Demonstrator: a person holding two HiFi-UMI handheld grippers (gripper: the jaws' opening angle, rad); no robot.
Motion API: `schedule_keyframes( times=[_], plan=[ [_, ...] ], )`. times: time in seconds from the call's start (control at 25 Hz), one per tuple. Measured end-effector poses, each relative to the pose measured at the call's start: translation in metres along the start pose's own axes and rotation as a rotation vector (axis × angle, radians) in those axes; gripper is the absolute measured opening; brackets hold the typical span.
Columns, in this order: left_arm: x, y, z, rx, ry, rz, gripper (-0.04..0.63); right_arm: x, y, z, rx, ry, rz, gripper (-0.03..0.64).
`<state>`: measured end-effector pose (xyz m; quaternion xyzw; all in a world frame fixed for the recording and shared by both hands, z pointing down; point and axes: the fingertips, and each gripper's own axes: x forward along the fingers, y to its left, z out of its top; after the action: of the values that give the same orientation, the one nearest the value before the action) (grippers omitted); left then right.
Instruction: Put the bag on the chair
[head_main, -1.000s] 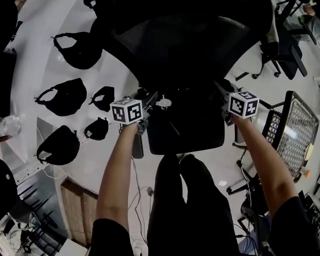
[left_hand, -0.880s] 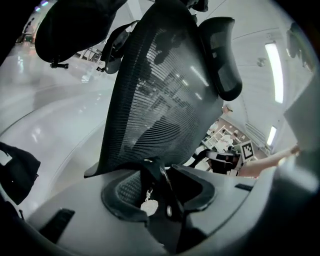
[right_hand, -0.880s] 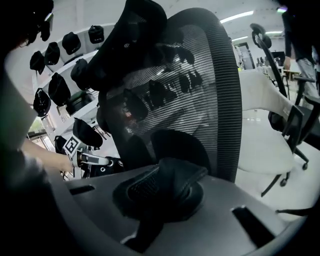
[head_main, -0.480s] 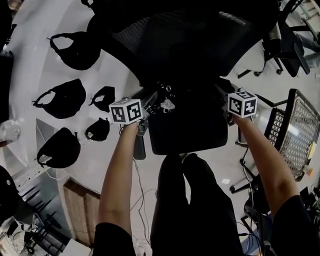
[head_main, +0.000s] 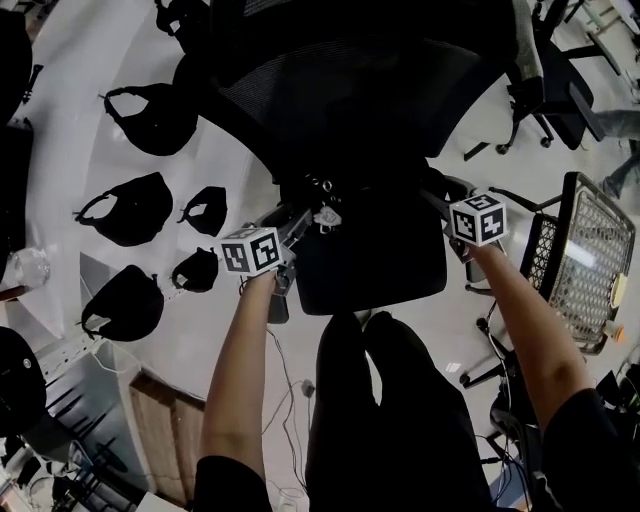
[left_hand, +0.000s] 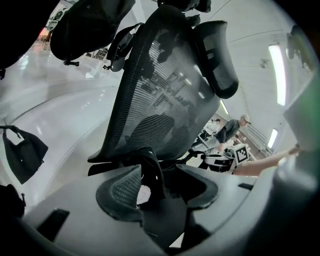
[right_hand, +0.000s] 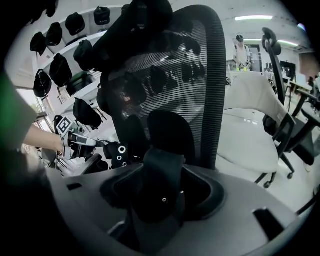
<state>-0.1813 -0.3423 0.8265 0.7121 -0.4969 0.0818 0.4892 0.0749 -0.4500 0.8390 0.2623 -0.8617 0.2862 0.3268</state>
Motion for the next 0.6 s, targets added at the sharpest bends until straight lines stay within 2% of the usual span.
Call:
schedule_keyframes(
  times=[0.16, 0.36, 0.48, 0.6],
  plan=[
    [-0.012, -0.024, -0.008, -0.003, -0.005, -0.008, 0.192, -0.026, 0.003, -0.005, -0.003, -0.001, -0.02, 0.229],
    [-0.028, -0.064, -0.015, -0.101, -0.074, -0.051, 0.192, -0.065, 0.016, -0.007, 0.013, -0.03, -0.023, 0.229],
    [-0.046, -0.102, -0.013, -0.16, -0.139, -0.107, 0.192, -0.095, 0.037, -0.013, -0.026, -0.032, -0.021, 0.229],
    [-0.066, -0.132, -0.017, -0.138, -0.159, -0.137, 0.192, -0.125, 0.062, -0.011, -0.025, -0.066, -0.016, 0.229]
  ],
)
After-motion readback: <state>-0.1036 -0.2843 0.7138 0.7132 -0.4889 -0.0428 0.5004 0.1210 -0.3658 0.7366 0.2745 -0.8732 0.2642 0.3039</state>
